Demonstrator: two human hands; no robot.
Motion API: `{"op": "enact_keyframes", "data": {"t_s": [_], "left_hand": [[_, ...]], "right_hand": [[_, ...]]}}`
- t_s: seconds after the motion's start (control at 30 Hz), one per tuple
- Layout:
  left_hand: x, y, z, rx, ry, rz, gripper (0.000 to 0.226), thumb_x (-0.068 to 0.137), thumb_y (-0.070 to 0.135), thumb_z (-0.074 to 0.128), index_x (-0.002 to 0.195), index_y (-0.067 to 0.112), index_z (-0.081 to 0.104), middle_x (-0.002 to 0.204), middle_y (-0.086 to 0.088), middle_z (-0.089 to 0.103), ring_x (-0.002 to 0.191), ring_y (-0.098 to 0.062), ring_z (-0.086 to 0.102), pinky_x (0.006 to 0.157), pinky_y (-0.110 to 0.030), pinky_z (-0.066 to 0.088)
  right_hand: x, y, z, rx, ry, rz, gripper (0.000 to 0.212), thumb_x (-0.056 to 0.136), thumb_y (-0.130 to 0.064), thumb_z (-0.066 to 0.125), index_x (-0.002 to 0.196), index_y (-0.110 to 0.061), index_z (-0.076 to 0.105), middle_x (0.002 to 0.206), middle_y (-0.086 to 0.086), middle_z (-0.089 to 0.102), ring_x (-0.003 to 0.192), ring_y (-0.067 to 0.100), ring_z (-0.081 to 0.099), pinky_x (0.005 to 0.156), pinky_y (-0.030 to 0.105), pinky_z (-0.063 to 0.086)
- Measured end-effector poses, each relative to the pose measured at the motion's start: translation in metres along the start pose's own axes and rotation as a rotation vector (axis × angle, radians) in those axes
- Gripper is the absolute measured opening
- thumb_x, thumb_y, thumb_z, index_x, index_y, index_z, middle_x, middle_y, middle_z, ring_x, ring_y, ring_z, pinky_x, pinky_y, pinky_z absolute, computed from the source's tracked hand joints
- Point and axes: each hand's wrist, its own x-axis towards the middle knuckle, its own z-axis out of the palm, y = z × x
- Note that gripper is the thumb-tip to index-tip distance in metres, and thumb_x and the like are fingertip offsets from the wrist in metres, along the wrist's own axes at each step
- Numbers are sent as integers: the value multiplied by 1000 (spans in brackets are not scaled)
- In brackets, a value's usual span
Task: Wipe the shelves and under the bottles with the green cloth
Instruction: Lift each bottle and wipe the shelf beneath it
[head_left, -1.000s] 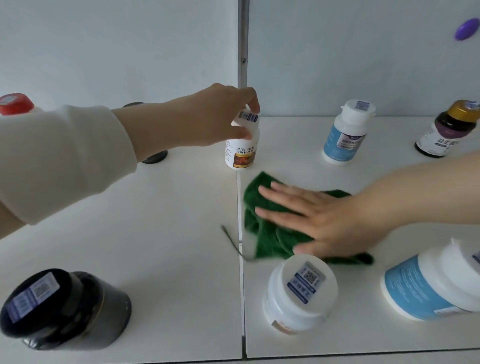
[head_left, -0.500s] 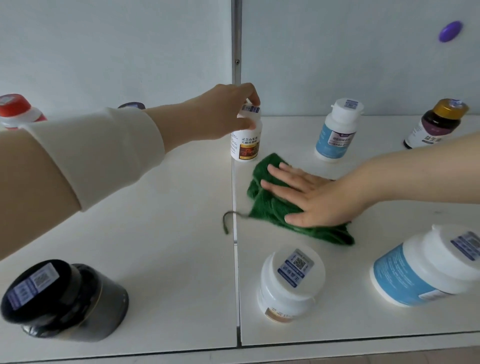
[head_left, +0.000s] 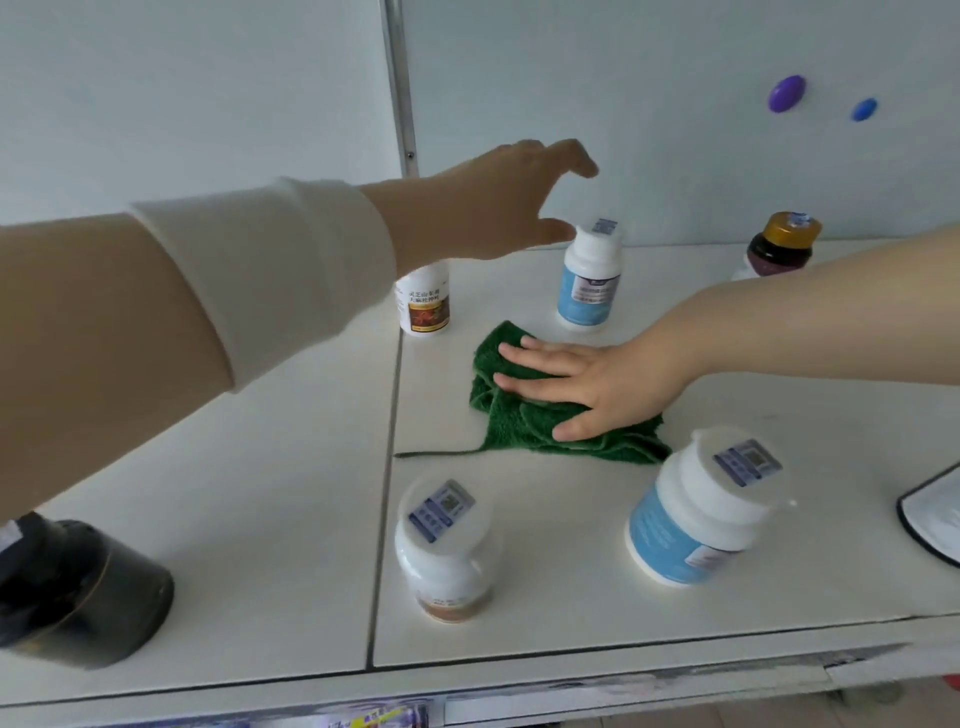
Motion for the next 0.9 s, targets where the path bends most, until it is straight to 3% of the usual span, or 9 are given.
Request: {"op": "enact_keyframes", "data": {"t_s": [0.17, 0.3, 0.47, 0.53, 0.63, 0.73, 0.9], "left_hand": [[28, 37, 24, 1, -70, -45, 55, 91, 31, 50, 141, 24, 29, 139, -10, 41, 124, -25, 44, 96, -29, 32], [37, 44, 33, 42, -99, -111, 45, 92, 27, 50, 135, 24, 40, 133, -9, 48, 122, -24, 44, 97, -31, 33], [38, 44, 42, 57, -70, -181, 37, 90, 18, 52, 126, 24, 51, 124, -8, 51, 116, -25, 46, 90, -29, 34], [40, 44, 42, 54, -61, -206, 37, 89, 17, 53, 126, 25, 51, 124, -7, 51, 116, -24, 46, 90, -29, 35], [42, 42, 42, 41, -55, -230, 38, 89, 17, 54, 125, 25, 52, 124, -7, 51, 117, -24, 46, 92, -32, 36], [46, 37, 39, 51, -27, -251, 38, 89, 17, 54, 127, 25, 52, 125, -8, 51, 118, -24, 46, 94, -32, 36], [50, 27, 24, 92, 26, -280, 37, 91, 21, 53, 128, 25, 51, 128, -10, 51, 118, -26, 46, 87, -30, 34]], "right_hand": [[-12, 25, 4, -25, 47, -121, 65, 97, -37, 29, 141, -33, -19, 149, -6, -33, 138, 12, -27, 115, 33, -8], [-25, 37, 20, -54, 56, -145, 67, 96, -40, 30, 141, -33, -19, 149, -6, -34, 138, 13, -29, 114, 35, -10], [-61, 62, 54, -113, 21, -223, 70, 95, -37, 35, 142, -31, -17, 149, -4, -35, 137, 13, -30, 103, 15, -13], [-68, 76, 62, -126, 19, -242, 70, 95, -39, 33, 141, -31, -19, 148, -5, -36, 137, 10, -31, 102, 14, -16], [-63, 96, 63, -124, 76, -184, 66, 97, -36, 27, 137, -28, -24, 147, -4, -36, 137, 11, -30, 110, 20, -14], [-44, 115, 54, -112, 152, -33, 59, 99, -31, 21, 144, -21, -16, 145, -2, -37, 137, 19, -30, 115, 32, -12], [-11, 126, 27, 144, 267, 224, 60, 97, -43, 15, 143, -23, -18, 152, 3, -28, 140, 18, -25, 117, 39, -8]]}}
